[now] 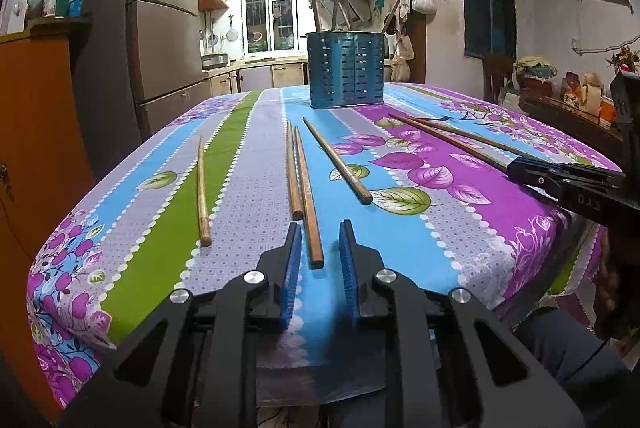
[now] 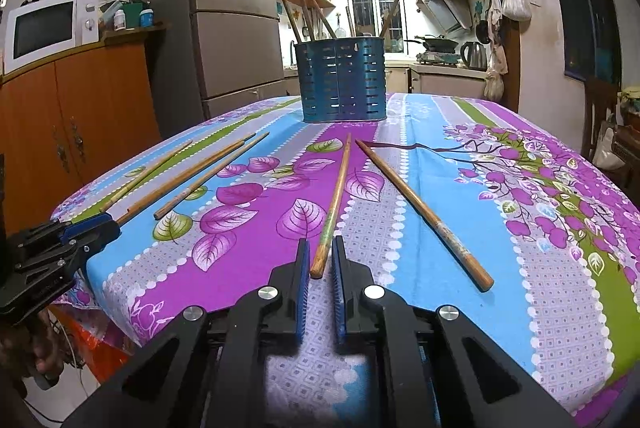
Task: Organize utensils
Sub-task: 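Lower to the table and grasp a chopstick with the left gripper while the right gripper grasps another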
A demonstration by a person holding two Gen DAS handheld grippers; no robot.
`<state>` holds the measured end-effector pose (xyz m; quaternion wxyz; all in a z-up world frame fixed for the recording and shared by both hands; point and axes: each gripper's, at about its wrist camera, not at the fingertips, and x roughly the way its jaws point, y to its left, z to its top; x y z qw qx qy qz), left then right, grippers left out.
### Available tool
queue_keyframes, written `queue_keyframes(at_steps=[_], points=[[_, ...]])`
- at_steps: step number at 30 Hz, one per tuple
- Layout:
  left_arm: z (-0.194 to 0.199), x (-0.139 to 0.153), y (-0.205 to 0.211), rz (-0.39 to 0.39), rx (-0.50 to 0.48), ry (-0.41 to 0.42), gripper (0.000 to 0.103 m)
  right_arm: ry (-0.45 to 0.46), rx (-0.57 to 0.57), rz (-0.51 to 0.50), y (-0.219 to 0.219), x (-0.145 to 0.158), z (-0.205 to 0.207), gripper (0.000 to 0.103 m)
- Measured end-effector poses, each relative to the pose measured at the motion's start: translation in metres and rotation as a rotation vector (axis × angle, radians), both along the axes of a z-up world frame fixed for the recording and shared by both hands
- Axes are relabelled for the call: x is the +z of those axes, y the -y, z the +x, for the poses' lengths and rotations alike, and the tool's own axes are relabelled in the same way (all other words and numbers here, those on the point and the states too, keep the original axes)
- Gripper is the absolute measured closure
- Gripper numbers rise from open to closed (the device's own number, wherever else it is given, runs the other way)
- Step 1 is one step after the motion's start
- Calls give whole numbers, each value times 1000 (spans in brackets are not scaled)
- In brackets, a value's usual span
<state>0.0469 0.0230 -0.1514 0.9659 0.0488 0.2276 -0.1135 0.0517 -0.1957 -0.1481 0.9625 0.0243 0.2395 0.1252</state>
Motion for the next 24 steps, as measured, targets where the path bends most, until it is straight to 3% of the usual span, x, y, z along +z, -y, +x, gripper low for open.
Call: queue_keyframes(at_steps=[13, 17, 24], points=[[-1, -2, 4, -1, 20, 19, 87, 20, -6, -15, -1, -2, -6, 91], [-3, -2, 6, 1, 15, 21, 96, 34, -18, -7, -1, -3, -7, 95], [-4, 8, 6, -6, 16, 31, 97, 60, -23, 3, 5, 7, -12, 96]])
